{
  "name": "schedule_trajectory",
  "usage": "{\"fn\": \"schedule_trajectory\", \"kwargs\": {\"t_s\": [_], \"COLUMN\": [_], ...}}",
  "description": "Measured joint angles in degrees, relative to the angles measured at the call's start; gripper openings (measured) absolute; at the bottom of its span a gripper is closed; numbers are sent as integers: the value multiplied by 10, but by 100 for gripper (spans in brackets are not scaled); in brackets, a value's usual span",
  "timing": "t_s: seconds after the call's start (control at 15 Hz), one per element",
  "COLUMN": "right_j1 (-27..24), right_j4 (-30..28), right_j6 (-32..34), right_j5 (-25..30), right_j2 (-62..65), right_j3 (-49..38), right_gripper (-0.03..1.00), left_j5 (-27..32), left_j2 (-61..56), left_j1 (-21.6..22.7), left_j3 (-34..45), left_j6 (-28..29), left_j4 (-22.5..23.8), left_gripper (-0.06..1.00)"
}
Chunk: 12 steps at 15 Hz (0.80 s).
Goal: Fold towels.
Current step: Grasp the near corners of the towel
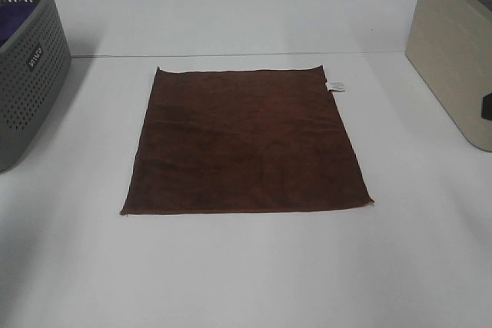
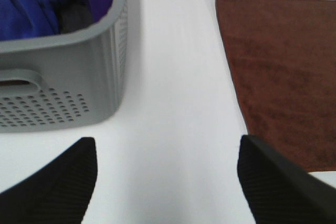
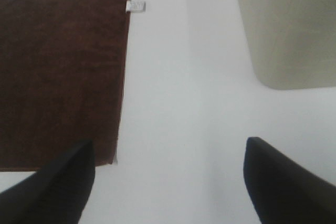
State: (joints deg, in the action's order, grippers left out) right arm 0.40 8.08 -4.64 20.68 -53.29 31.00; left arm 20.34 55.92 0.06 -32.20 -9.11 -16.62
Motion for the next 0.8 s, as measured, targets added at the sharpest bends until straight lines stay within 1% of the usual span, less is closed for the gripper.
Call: {"fn": "schedule_trajectory", "kwargs": {"t_s": [0.13,0.2,0.33,0.4,0.47,0.53,0.6,0.8], "right_j1": [0,0,0,0,0,0,0,0], "right_j4": [10,10,11,15,26,63,79,171], "right_j6": [0,0,0,-1,-6,-36,-49,-123], "right_j5": [-1,4,40,65,88,135,147,193], "right_j2": [-106,-154,-221,-250,-272,-304,-312,-371], "right_j3": [36,56,103,127,148,184,191,216], "right_gripper": [74,74,74,74,74,74,74,72], "left_j5": [-5,-6,-7,-7,-2,18,23,56], "left_j2": [121,176,261,294,325,371,382,439], "left_j1": [-26,-51,-99,-115,-125,-128,-128,-125], "left_j3": [-39,-61,-98,-110,-123,-144,-149,-184], "left_j6": [-5,-5,-6,-4,3,10,10,6], "left_j4": [-15,-17,-19,-26,-44,-81,-88,-109], "left_gripper": [71,71,71,71,71,71,71,71]}}
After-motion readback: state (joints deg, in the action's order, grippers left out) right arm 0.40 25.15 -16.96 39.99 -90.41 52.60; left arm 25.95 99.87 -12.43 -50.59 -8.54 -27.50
